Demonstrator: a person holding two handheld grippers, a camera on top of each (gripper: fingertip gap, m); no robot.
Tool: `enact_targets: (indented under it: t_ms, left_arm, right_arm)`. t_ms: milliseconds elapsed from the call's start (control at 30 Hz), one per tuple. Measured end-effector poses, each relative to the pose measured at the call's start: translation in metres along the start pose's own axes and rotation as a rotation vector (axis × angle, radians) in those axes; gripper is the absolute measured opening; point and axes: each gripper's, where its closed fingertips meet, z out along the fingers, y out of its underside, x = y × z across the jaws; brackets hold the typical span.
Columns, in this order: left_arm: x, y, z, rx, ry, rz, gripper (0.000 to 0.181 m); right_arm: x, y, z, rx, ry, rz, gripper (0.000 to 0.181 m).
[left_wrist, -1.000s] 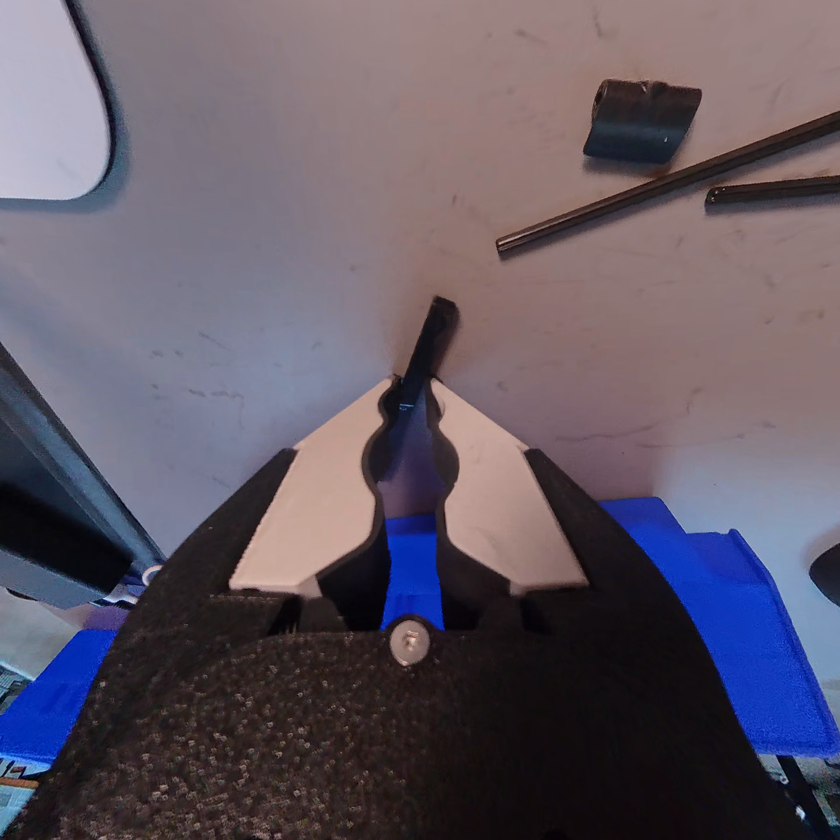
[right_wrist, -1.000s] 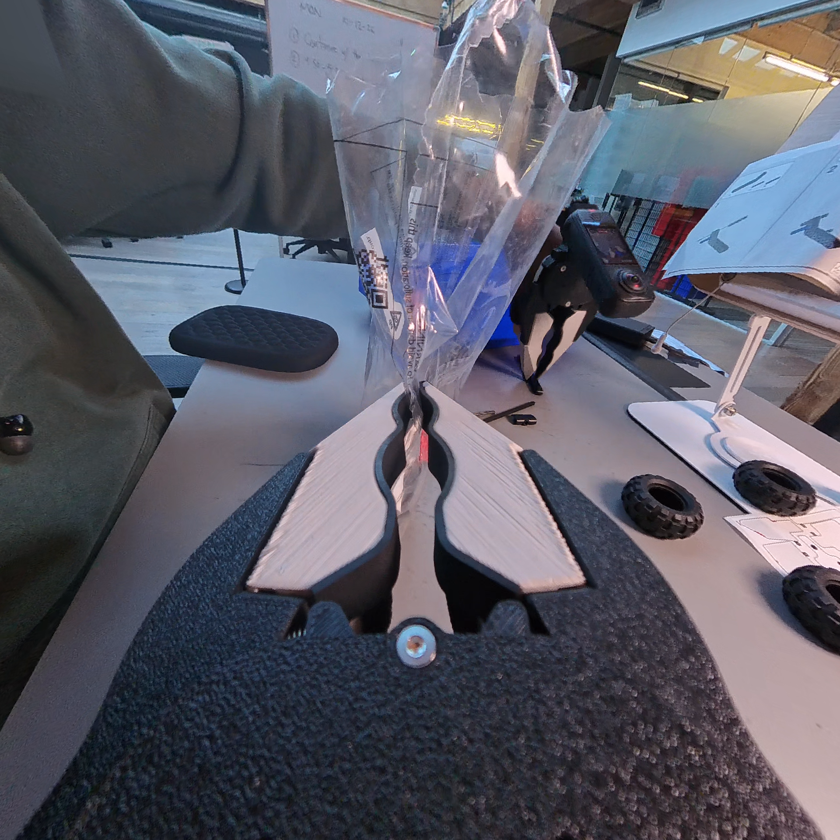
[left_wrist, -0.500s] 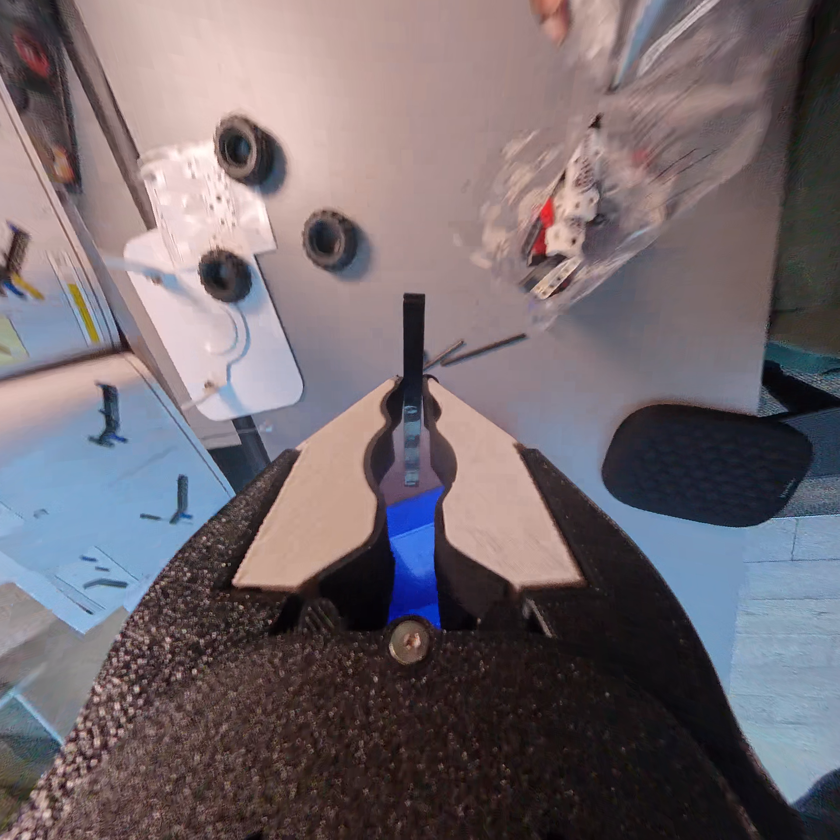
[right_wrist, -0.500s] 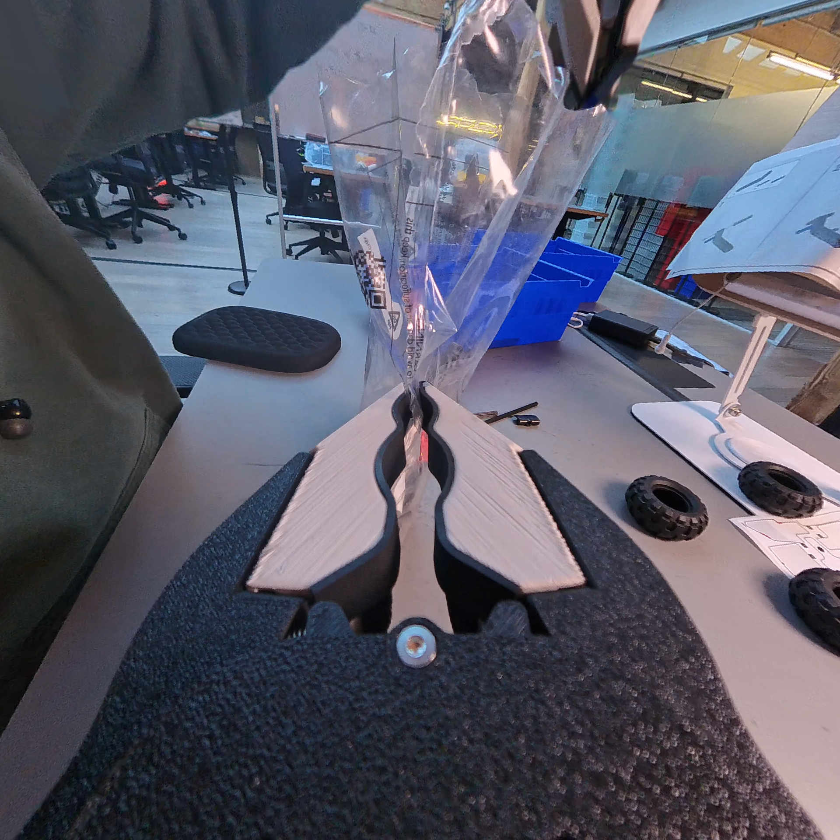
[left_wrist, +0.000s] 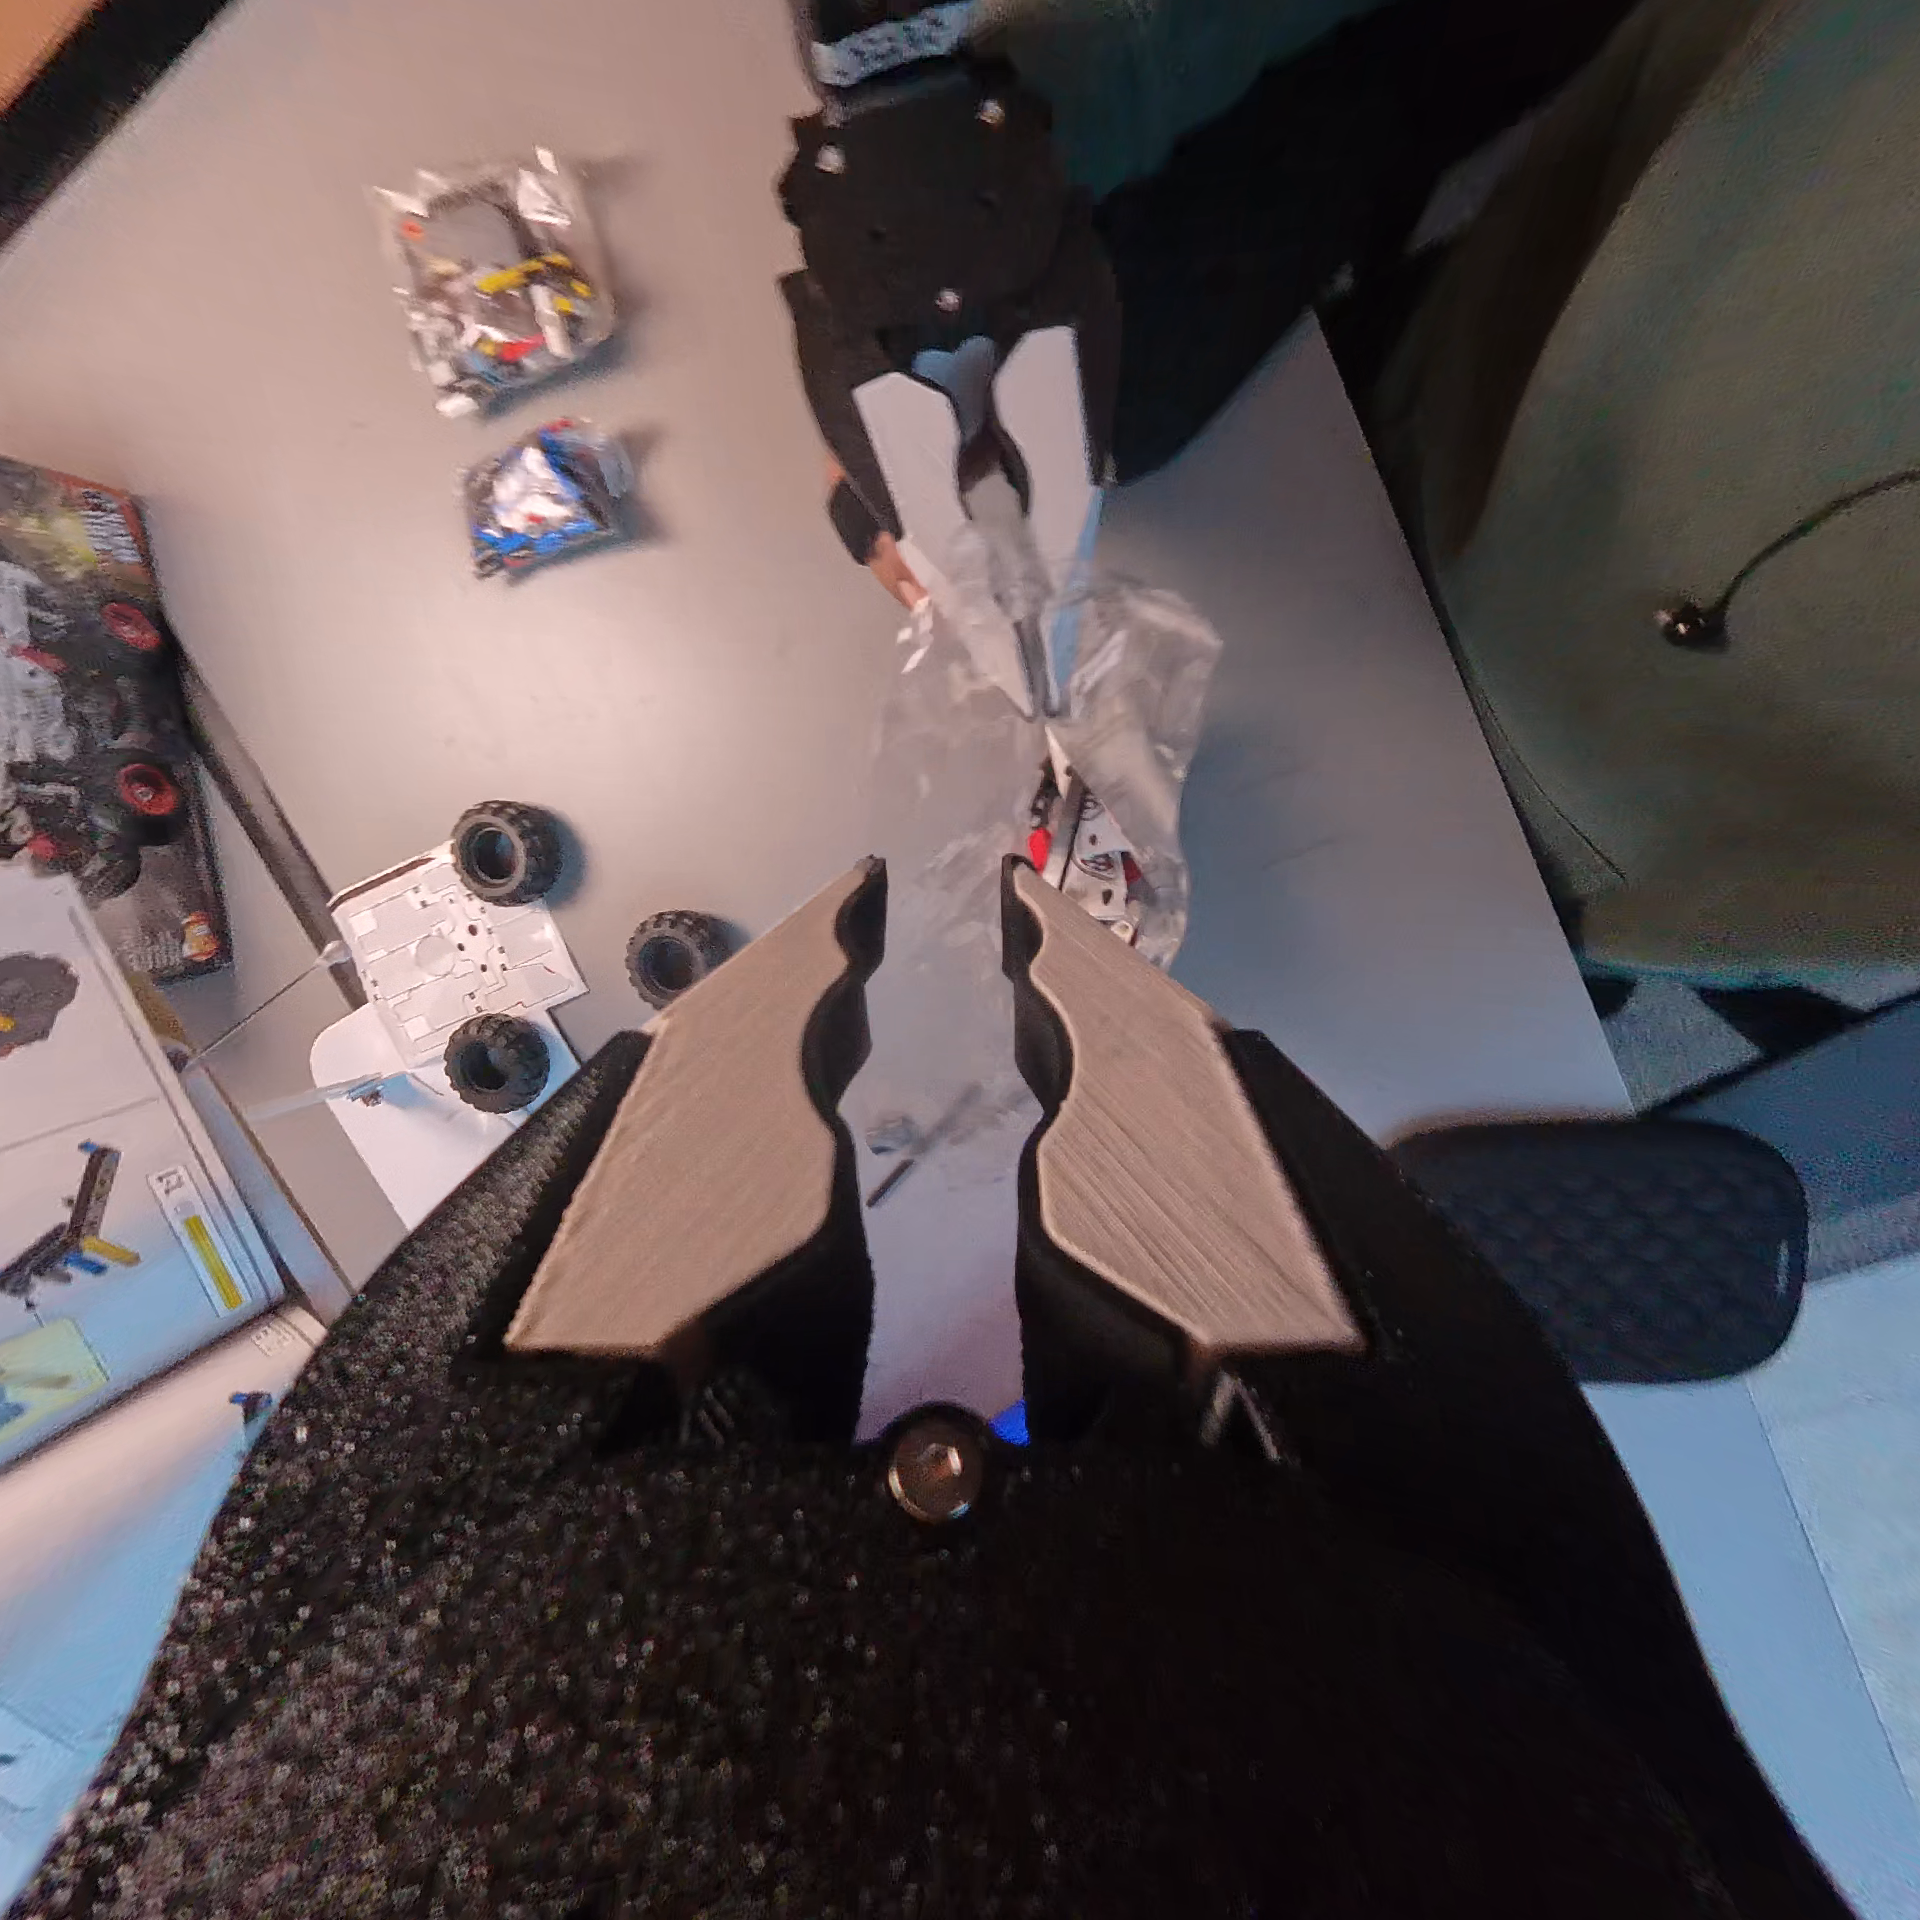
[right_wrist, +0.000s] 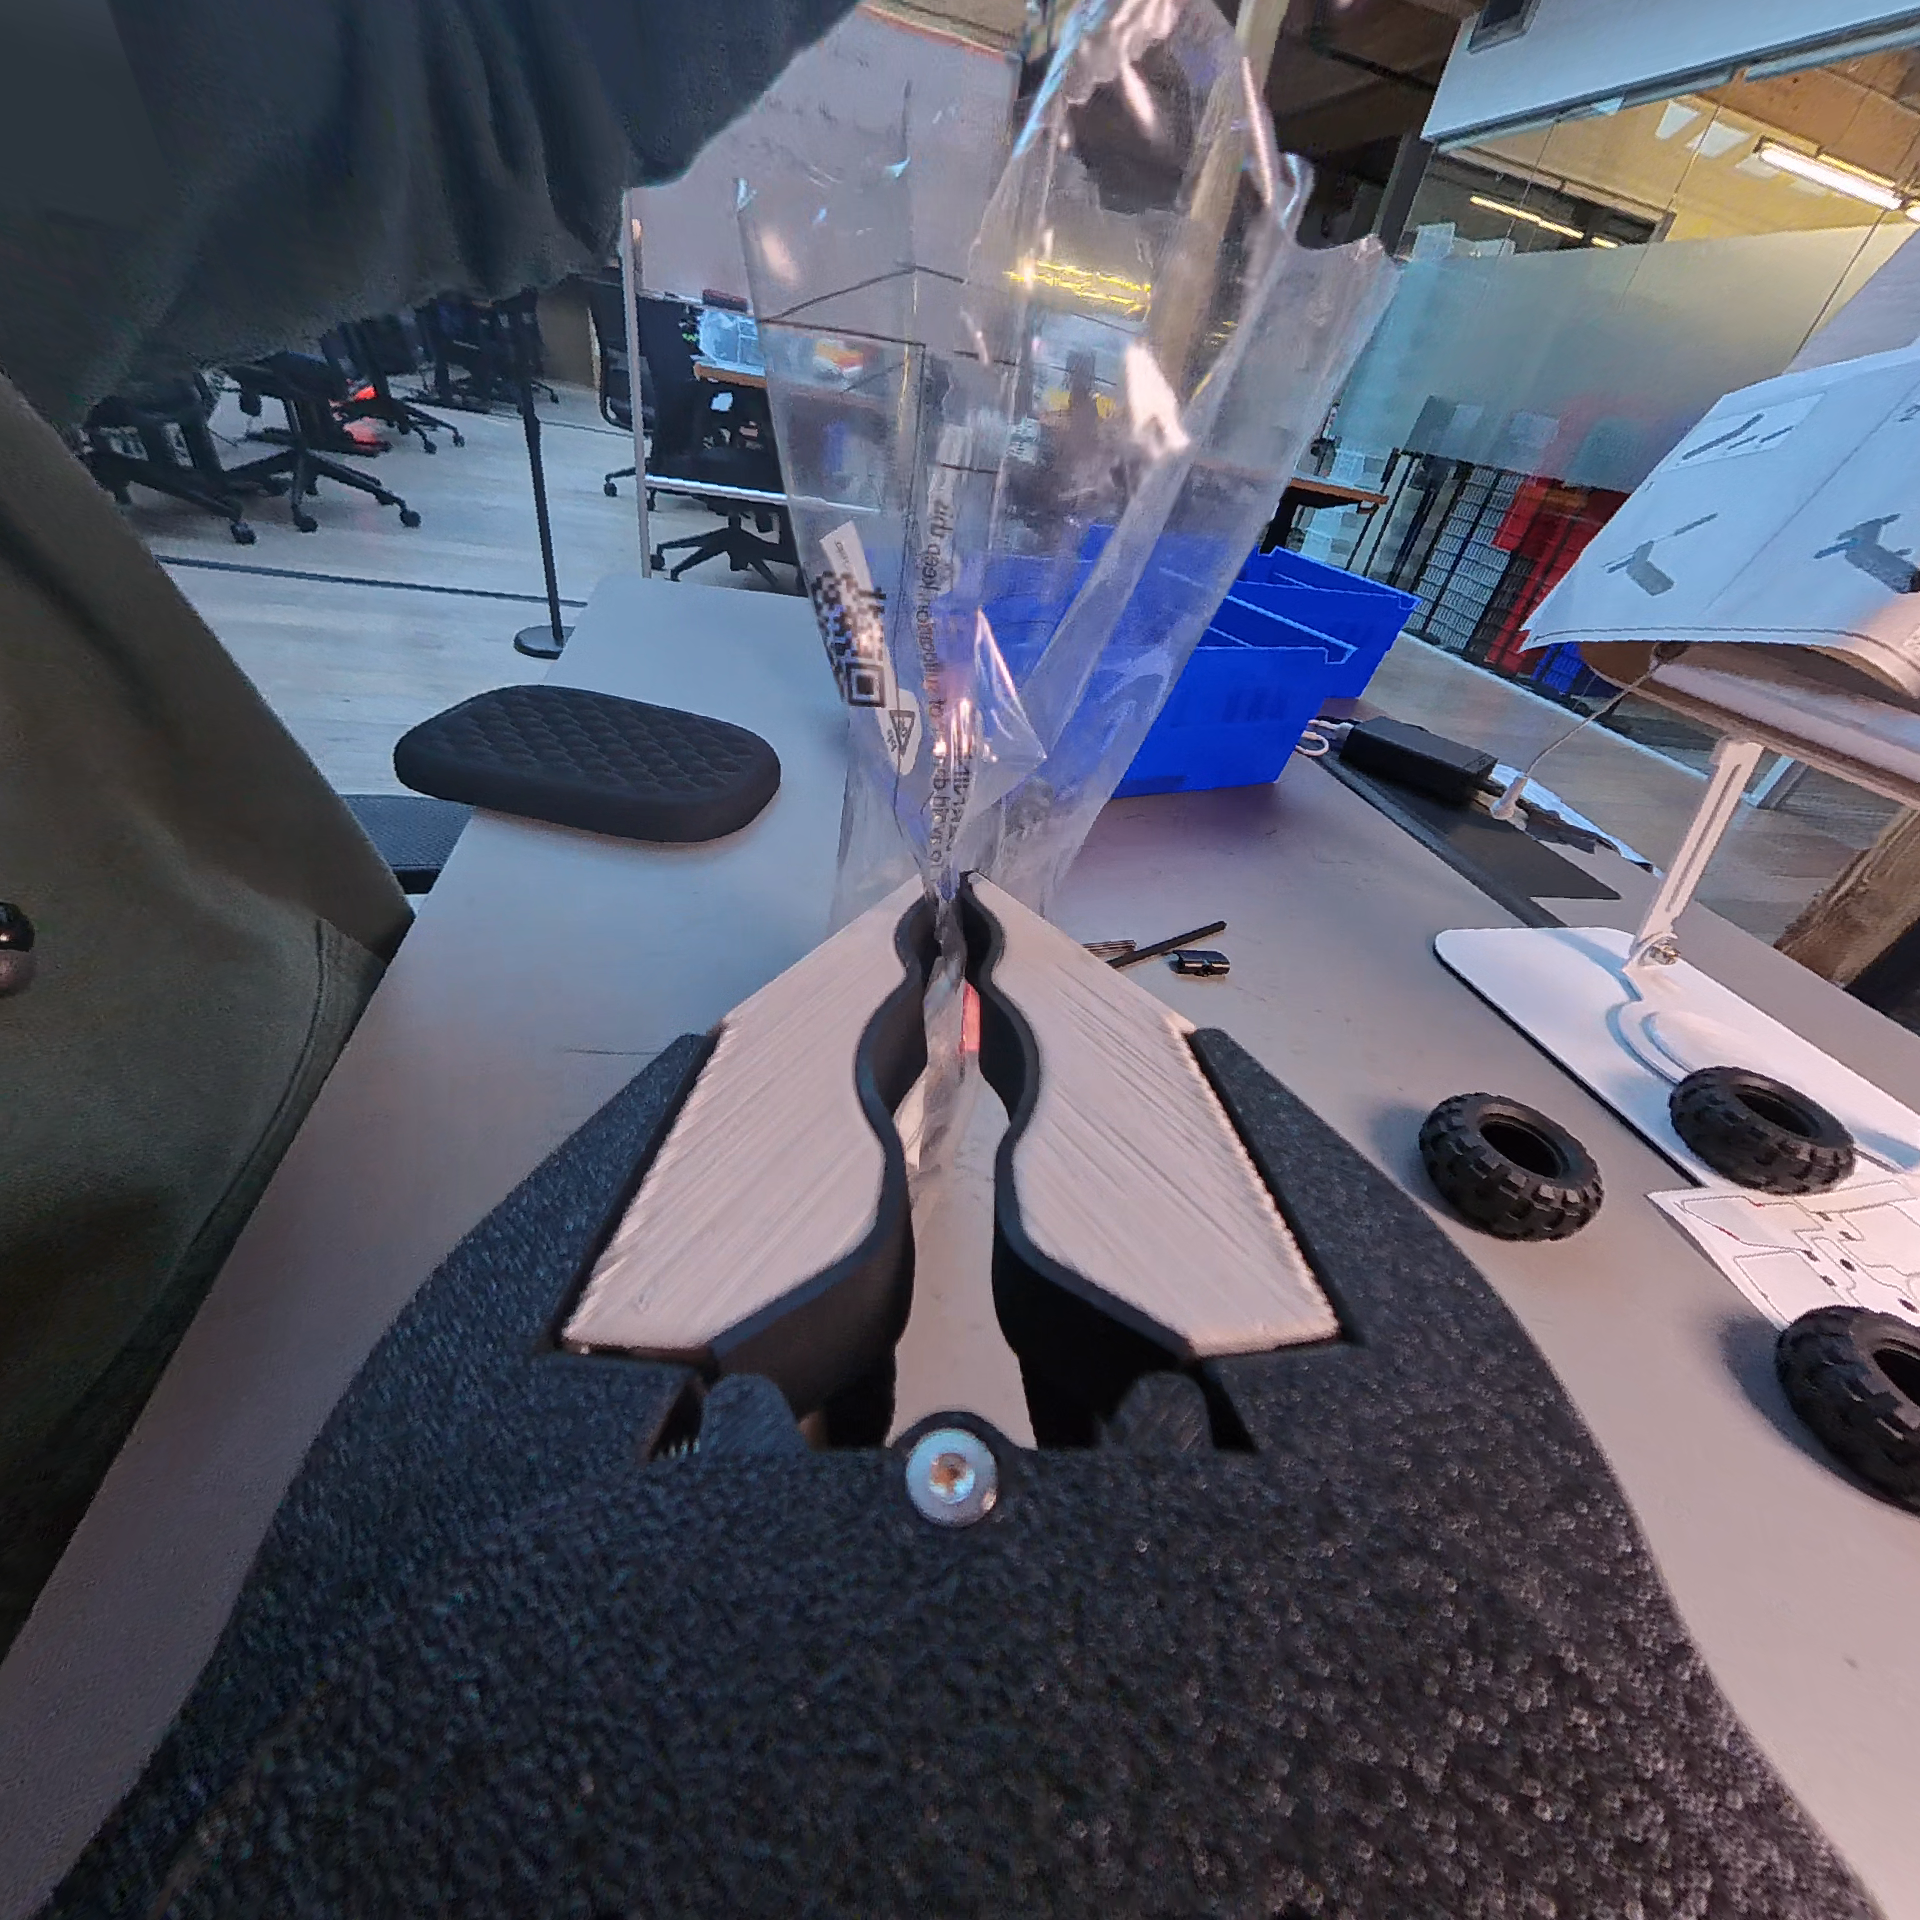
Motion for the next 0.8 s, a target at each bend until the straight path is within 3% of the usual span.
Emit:
enact_targets:
  t_ms: [67,167,267,333,500,667,800]
  left_arm:
    - [-0.023,0.023,-0.009,0.131,-0.089,-0.104,0.021]
    - [-0.051,0.085,-0.003,0.235,-0.17,-0.297,0.022]
    - [-0.05,0.158,0.042,0.12,-0.151,-0.41,0.026]
    - [-0.037,0.186,0.079,0.043,-0.083,-0.42,0.026]
    - [-0.018,0.225,0.146,-0.2,0.004,-0.284,0.038]
    - [-0.023,0.256,0.163,-0.401,0.039,-0.127,0.046]
    - [-0.032,0.259,0.171,-0.432,0.044,-0.022,0.036]
  right_arm:
    - [-0.001,0.0,-0.001,0.0,-0.001,-0.005,0.0]
    - [-0.001,0.0,-0.002,0.005,-0.009,0.004,0.0]
    - [-0.003,0.0,-0.003,0.009,-0.035,0.01,0.0]
    - [-0.007,-0.001,-0.006,0.013,-0.065,0.003,0.0]
    - [-0.011,-0.002,-0.019,0.016,-0.116,0.016,0.0]
    - [-0.005,0.0,-0.024,0.026,-0.103,0.053,0.0]
    - [-0.002,0.002,-0.024,0.032,-0.103,0.078,0.0]
